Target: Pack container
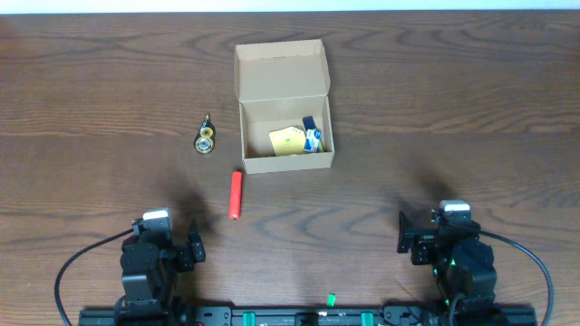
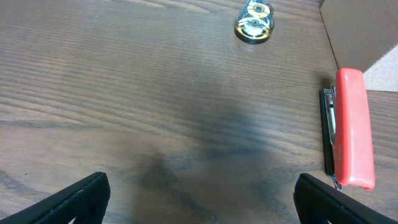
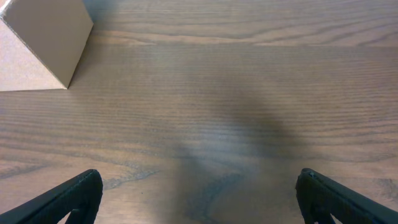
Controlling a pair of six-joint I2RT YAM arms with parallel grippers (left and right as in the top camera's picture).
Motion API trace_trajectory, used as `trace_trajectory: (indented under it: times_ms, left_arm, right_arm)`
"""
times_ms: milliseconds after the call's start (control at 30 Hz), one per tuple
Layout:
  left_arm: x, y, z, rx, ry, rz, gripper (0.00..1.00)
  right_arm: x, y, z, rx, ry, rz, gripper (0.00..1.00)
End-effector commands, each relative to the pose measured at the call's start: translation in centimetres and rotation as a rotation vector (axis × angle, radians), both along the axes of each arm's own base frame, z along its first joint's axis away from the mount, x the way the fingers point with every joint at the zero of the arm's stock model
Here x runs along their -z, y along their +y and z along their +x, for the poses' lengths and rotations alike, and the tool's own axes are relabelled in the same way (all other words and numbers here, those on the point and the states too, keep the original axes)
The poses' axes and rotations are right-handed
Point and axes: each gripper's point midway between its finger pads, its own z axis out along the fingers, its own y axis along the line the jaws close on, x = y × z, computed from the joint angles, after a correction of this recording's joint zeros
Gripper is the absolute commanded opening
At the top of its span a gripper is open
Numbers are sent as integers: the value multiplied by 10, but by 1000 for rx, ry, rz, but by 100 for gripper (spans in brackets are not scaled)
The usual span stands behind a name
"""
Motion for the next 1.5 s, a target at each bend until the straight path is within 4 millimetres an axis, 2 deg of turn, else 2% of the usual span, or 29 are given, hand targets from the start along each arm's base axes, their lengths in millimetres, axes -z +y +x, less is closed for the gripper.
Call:
trace_trajectory:
  times_ms: [0, 500, 633, 767, 867, 1067, 1267, 1367, 1467]
  left_arm:
    - [7, 2, -2, -4, 18, 6, 95]
    - [5, 2, 0, -15, 5, -5, 95]
    - [-10, 2, 2, -81, -40, -98, 95]
    - [-42, 6, 3, -106, -66, -89, 96]
    - [-64, 17, 4, -174, -3, -76, 96]
    - [-90, 21, 40, -198, 163, -63, 95]
    - [-110, 18, 98, -165, 290, -71, 95]
    - [-109, 17, 124, -160, 339, -77, 96]
    - [-98, 6, 143, -115, 392, -127, 95]
  right_arm:
    - [1, -1, 0, 0, -1, -8, 99]
    - [1, -1, 0, 0, -1, -9, 99]
    - [1, -1, 0, 0, -1, -8, 99]
    - [1, -1, 0, 0, -1, -9, 99]
    - [1, -1, 0, 0, -1, -8, 99]
    - [1, -1, 0, 0, -1, -8, 99]
    - [1, -1, 0, 0, -1, -9, 99]
    - [1, -1, 0, 0, -1, -8, 99]
    - [1, -1, 0, 0, -1, -9, 99]
